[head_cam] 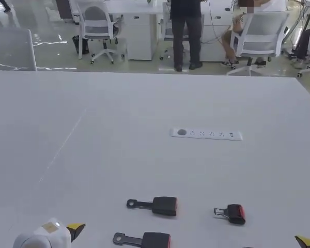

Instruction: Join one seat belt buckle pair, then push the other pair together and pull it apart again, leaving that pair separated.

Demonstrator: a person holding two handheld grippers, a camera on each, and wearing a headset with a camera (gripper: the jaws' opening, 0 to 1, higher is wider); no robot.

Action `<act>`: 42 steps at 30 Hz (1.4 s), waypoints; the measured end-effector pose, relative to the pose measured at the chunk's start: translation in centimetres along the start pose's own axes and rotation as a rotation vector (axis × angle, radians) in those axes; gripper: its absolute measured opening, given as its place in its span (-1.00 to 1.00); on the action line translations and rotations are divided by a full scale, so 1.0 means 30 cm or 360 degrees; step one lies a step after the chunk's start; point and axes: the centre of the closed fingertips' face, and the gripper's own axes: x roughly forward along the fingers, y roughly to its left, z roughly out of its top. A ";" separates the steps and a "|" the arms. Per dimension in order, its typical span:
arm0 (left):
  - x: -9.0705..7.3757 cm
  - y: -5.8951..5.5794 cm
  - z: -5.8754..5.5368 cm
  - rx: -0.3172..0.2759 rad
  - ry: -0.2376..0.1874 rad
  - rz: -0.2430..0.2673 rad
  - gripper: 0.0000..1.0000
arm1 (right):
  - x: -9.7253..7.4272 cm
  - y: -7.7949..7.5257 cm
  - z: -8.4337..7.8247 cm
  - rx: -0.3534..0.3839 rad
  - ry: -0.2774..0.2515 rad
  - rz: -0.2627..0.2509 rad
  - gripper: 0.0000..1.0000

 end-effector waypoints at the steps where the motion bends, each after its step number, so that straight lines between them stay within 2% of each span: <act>1: 0.000 0.001 -0.001 0.0001 0.0001 0.0000 0.97 | 0.000 0.000 -0.001 -0.0004 0.0004 0.0000 0.97; 16: -0.003 0.002 -0.019 0.0015 0.0024 -0.0009 0.96 | -0.008 0.006 -0.009 -0.0011 0.0014 0.0009 0.97; 36: 0.012 -0.030 -0.023 0.0012 0.0039 -0.0029 0.95 | -0.006 -0.006 -0.015 -0.0002 0.0020 0.0003 0.97; 42: 0.020 -0.032 -0.029 0.0016 0.0051 -0.0039 0.93 | -0.004 -0.013 -0.037 0.0021 0.0042 0.0004 0.97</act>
